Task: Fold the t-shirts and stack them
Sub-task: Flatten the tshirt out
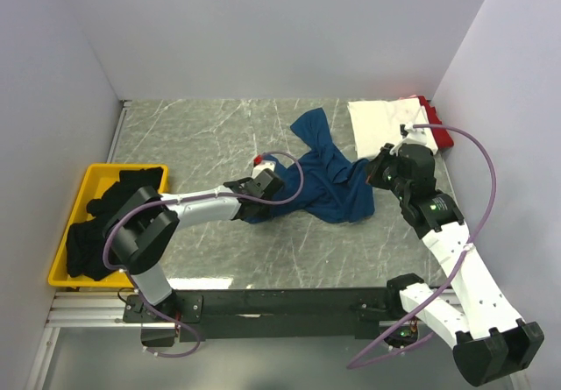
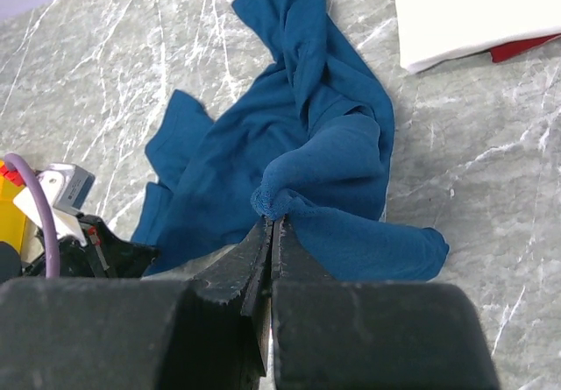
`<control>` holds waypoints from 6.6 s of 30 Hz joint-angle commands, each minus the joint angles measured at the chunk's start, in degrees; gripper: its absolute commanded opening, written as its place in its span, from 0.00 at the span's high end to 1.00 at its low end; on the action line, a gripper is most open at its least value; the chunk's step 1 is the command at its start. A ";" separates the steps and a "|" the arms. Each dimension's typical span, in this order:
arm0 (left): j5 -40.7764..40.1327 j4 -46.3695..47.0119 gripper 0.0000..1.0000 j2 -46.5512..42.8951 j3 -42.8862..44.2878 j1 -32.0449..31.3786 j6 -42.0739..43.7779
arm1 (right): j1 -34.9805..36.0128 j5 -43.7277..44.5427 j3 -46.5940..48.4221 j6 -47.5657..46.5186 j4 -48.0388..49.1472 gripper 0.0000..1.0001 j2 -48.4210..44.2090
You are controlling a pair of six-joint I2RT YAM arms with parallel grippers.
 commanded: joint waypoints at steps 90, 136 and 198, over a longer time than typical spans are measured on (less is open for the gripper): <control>3.03 -3.54 0.59 -6.25 -8.72 30.34 -31.10 | -13.18 -18.37 -11.29 9.61 23.19 1.00 14.78; -9.19 -23.86 1.00 -45.71 37.78 30.08 -13.17 | -16.08 -16.78 28.70 24.29 2.00 1.00 -9.40; 11.20 12.02 0.99 -36.56 -28.67 40.19 -24.95 | -27.42 -17.06 -29.40 13.13 17.56 0.37 3.28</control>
